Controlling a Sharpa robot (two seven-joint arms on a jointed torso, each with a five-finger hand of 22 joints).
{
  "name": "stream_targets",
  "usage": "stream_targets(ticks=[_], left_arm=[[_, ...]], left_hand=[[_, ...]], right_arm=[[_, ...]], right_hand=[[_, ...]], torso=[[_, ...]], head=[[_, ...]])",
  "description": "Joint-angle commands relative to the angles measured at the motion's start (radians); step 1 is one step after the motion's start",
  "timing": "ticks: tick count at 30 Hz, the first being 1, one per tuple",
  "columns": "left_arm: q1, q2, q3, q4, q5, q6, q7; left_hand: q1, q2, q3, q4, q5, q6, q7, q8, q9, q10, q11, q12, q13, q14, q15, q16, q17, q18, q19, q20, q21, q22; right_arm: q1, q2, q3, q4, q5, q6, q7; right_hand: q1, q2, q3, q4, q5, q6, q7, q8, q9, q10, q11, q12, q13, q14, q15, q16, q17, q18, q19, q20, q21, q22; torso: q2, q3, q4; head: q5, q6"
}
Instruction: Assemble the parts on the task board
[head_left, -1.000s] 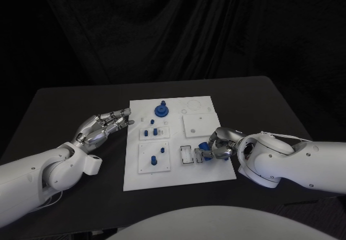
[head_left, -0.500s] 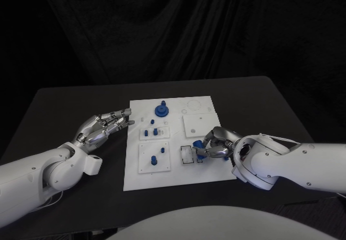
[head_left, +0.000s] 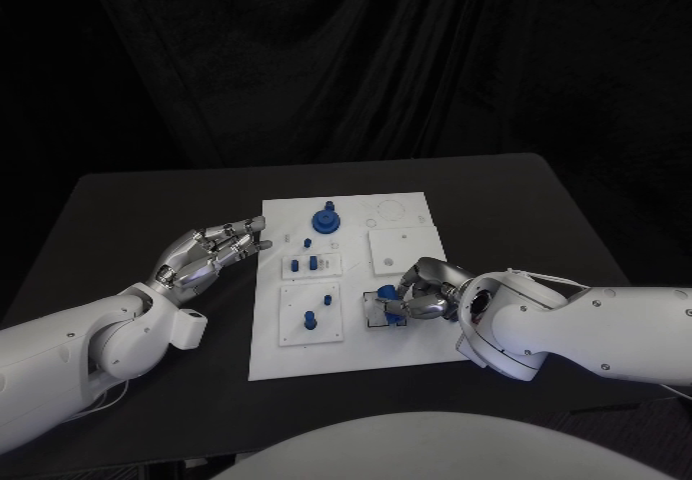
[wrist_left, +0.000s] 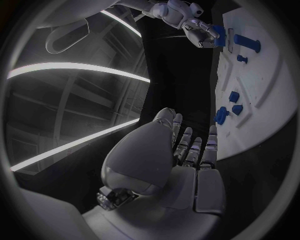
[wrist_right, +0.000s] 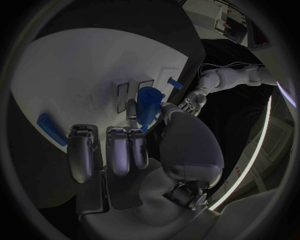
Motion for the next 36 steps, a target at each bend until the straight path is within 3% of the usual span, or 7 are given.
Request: stream_targets(ticks=[1,9,17,25,33,34,36], left_arm=[[-0.002,0.003,0.001,0.002,0.005,0.009,0.010],[-0.002,0.005,0.001,-0.001,0.005,0.011,0.010],[-0.003,0.006,0.001,-0.003,0.005,0.013,0.009],[-0.005,0.006,0.001,-0.005,0.005,0.015,0.008],[-0.011,0.003,0.001,-0.004,0.005,0.015,0.008],[-0.012,0.002,0.001,-0.004,0.005,0.015,0.008],[-0.013,0.001,0.001,-0.004,0.005,0.015,0.009]], left_hand=[[0.012,0.001,0.006,0.002,0.004,-0.002,0.006,-0.005,-0.001,-0.003,0.007,0.003,0.001,0.000,0.007,-0.003,0.000,0.018,0.003,0.007,0.005,0.001],[0.013,0.000,0.007,0.001,0.004,-0.002,0.007,-0.005,-0.001,-0.003,0.006,0.003,0.001,-0.001,0.007,-0.003,0.000,0.018,0.003,0.007,0.005,-0.001],[0.013,0.000,0.007,0.001,0.004,-0.002,0.007,-0.005,-0.001,-0.003,0.006,0.003,0.001,-0.001,0.007,-0.003,0.000,0.018,0.003,0.007,0.005,-0.001],[0.013,-0.001,0.008,0.001,0.004,-0.003,0.007,-0.005,-0.001,-0.004,0.006,0.003,0.001,-0.001,0.007,-0.003,0.000,0.018,0.002,0.007,0.005,-0.002],[0.014,-0.001,0.008,0.001,0.004,-0.003,0.007,-0.006,-0.001,-0.005,0.007,0.002,0.001,-0.002,0.007,-0.003,0.000,0.018,0.002,0.007,0.004,-0.002],[0.014,-0.001,0.008,0.001,0.004,-0.003,0.007,-0.006,-0.001,-0.005,0.007,0.002,0.001,-0.002,0.007,-0.003,0.000,0.018,0.002,0.007,0.004,-0.002],[0.014,-0.001,0.008,0.001,0.004,-0.003,0.007,-0.006,-0.001,-0.005,0.007,0.002,0.001,-0.002,0.007,-0.003,0.000,0.018,0.002,0.007,0.004,-0.002]], right_arm=[[0.000,0.005,0.000,-0.004,-0.001,0.024,-0.018],[0.000,0.017,0.000,-0.015,-0.016,0.034,-0.021],[0.000,0.022,0.000,-0.021,-0.027,0.032,-0.020],[0.000,0.021,0.000,-0.021,-0.039,0.020,-0.009],[0.000,0.001,0.000,-0.006,-0.045,-0.028,0.044],[0.000,-0.004,0.000,-0.002,-0.049,-0.034,0.051],[0.003,-0.019,0.000,0.010,-0.061,-0.045,0.061]], right_hand=[[-0.009,0.005,-0.012,0.005,-0.022,-0.005,0.002,-0.005,0.001,0.104,0.010,0.003,0.263,0.102,0.005,-0.005,0.235,0.007,0.078,0.005,-0.004,0.244],[-0.065,0.020,-0.055,0.007,-0.150,-0.006,0.004,-0.012,0.006,0.104,0.012,0.003,0.263,0.101,0.007,-0.006,0.232,0.008,0.077,0.008,-0.007,0.243],[-0.195,0.045,-0.175,0.009,-0.296,-0.012,0.007,-0.021,0.013,0.104,0.015,0.003,0.263,0.099,0.009,-0.010,0.223,0.010,0.073,0.010,-0.015,0.240],[-0.213,0.051,-0.245,0.010,-0.383,-0.017,0.009,-0.027,0.017,0.104,0.017,0.003,0.263,0.099,0.011,-0.011,0.221,0.010,0.072,0.012,-0.017,0.240],[-0.179,0.072,-0.251,0.008,-0.345,-0.016,0.009,-0.027,0.021,0.104,0.017,0.003,0.263,0.100,0.011,-0.009,0.225,0.010,0.074,0.012,-0.015,0.240],[-0.127,0.080,-0.243,0.002,-0.274,-0.013,0.007,-0.024,0.025,0.104,0.015,0.003,0.263,0.100,0.009,-0.007,0.229,0.009,0.075,0.011,-0.012,0.242],[-0.111,0.083,-0.246,0.005,-0.257,-0.012,0.006,-0.023,0.026,0.104,0.015,0.003,0.263,0.101,0.010,-0.006,0.230,0.008,0.076,0.011,-0.010,0.242]], torso=[[0.001,-0.0002,-0.0010],[0.001,-0.0003,-0.0007],[0.000,-0.0004,-0.0005],[0.000,0.0003,-0.0006],[-0.001,0.0005,-0.0035],[-0.001,0.0006,-0.0036],[-0.001,0.0009,-0.0037]], head=[[0.002,0.000],[0.008,0.000],[0.011,0.000],[0.013,0.000],[0.021,0.000],[0.022,0.000],[0.024,0.000]])
